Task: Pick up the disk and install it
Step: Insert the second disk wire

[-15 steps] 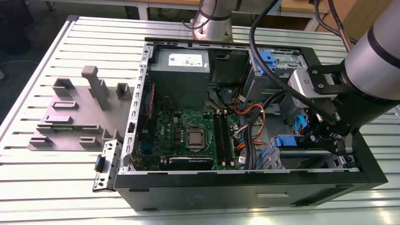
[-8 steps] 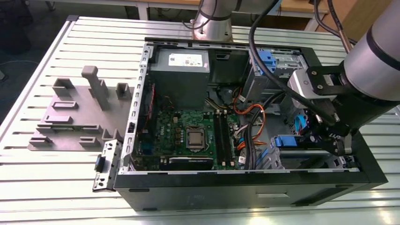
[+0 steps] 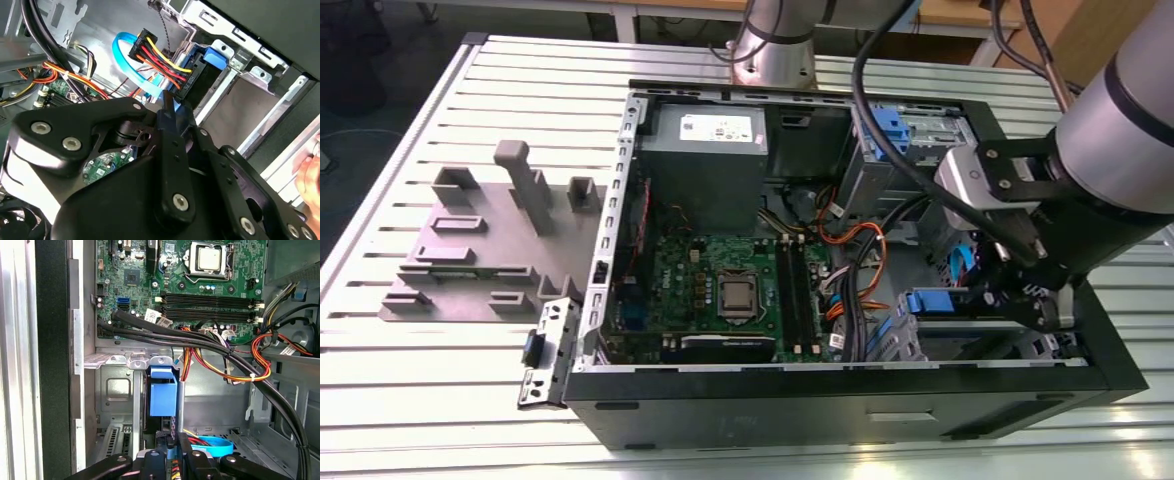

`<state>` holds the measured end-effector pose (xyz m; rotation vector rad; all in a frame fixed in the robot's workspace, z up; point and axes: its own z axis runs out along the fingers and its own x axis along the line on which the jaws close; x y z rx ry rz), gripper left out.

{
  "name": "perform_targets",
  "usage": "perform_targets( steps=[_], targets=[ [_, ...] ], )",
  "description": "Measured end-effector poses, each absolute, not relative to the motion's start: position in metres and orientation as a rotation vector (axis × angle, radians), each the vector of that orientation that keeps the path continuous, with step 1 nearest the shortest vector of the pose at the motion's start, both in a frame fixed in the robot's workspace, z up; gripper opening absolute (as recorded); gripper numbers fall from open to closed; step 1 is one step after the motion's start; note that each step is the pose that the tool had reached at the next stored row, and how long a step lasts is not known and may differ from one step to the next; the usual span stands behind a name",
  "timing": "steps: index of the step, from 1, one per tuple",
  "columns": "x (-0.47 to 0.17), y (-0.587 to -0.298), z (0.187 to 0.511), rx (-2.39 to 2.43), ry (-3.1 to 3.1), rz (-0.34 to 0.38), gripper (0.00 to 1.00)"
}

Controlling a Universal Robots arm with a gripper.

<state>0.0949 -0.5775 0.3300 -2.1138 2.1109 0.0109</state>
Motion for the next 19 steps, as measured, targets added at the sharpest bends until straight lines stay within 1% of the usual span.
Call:
perform_targets(
  steps=[6,10,12,19],
  targets=[
    [0.095,-0.577,0.347,-2.114,2.111,0.011,0.24],
    [0.095,-0.577,0.349,-2.114,2.111,0.011,0.22],
    [0.095,-0.577,0.35,-2.114,2.111,0.011,0.11],
    [0.095,-0.577,0.35,-2.114,2.111,0.011,0.11]
  ],
)
